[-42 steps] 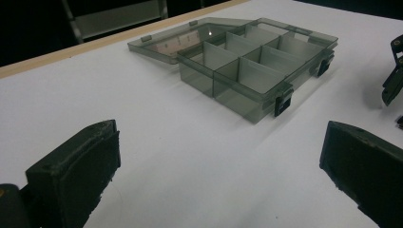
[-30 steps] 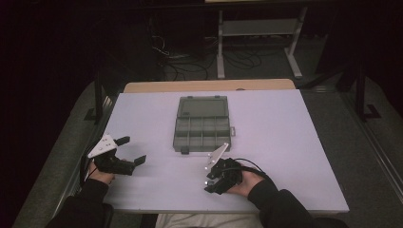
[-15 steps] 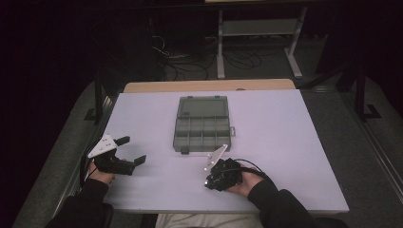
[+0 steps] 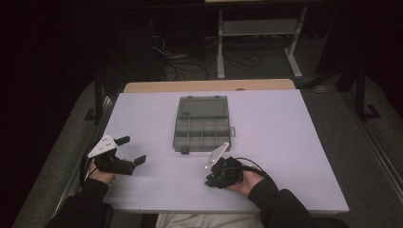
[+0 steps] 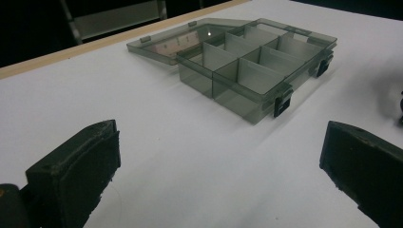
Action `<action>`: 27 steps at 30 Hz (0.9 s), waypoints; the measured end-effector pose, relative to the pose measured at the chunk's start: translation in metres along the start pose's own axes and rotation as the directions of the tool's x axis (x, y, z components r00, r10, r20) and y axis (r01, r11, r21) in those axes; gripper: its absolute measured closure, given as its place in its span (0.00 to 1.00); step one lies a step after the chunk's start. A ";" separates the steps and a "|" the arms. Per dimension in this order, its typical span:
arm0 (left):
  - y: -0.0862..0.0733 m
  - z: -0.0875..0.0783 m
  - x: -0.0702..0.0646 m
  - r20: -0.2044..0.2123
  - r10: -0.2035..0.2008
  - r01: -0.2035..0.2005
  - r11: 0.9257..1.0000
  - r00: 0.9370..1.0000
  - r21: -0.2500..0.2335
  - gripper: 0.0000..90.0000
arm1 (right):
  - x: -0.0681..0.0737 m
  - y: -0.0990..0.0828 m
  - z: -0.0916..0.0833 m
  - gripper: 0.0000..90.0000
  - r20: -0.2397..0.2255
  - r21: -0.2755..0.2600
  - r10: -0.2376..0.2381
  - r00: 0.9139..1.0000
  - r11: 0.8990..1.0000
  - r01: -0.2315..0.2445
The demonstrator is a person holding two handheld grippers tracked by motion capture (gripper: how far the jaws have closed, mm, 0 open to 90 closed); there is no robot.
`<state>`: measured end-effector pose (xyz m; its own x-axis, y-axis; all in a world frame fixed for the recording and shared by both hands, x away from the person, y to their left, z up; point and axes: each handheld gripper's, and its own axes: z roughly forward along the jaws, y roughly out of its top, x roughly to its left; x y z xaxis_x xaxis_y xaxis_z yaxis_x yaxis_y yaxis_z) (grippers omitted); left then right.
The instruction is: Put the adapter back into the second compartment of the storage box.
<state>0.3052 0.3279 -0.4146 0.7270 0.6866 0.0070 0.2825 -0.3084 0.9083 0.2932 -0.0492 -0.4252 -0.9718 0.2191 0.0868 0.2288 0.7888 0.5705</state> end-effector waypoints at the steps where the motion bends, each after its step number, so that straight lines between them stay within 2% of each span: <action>1: 0.000 0.000 0.000 0.001 0.001 -0.001 1.000 1.000 0.000 0.00 | 0.000 0.001 -0.002 0.84 -0.001 -0.009 0.004 1.000 1.000 -0.004; 7: 0.000 0.000 0.000 0.001 0.001 -0.001 1.000 1.000 -0.001 0.00 | -0.001 0.006 -0.013 0.84 0.007 -0.041 0.006 1.000 0.999 -0.006; 18: 0.000 0.000 0.000 0.000 0.001 -0.001 1.000 1.000 0.000 0.00 | 0.000 0.015 -0.025 0.84 0.025 -0.062 -0.007 1.000 0.998 0.008; 27: 0.000 0.000 0.000 0.000 0.000 0.000 1.000 1.000 -0.001 0.00 | -0.004 0.027 -0.039 0.84 0.054 -0.083 -0.019 0.998 0.996 0.024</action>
<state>0.3049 0.3279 -0.4144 0.7271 0.6865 0.0071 0.2820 -0.3080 0.9086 0.3013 -0.0506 -0.3784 -0.9716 0.2346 0.0318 0.2004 0.7432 0.6383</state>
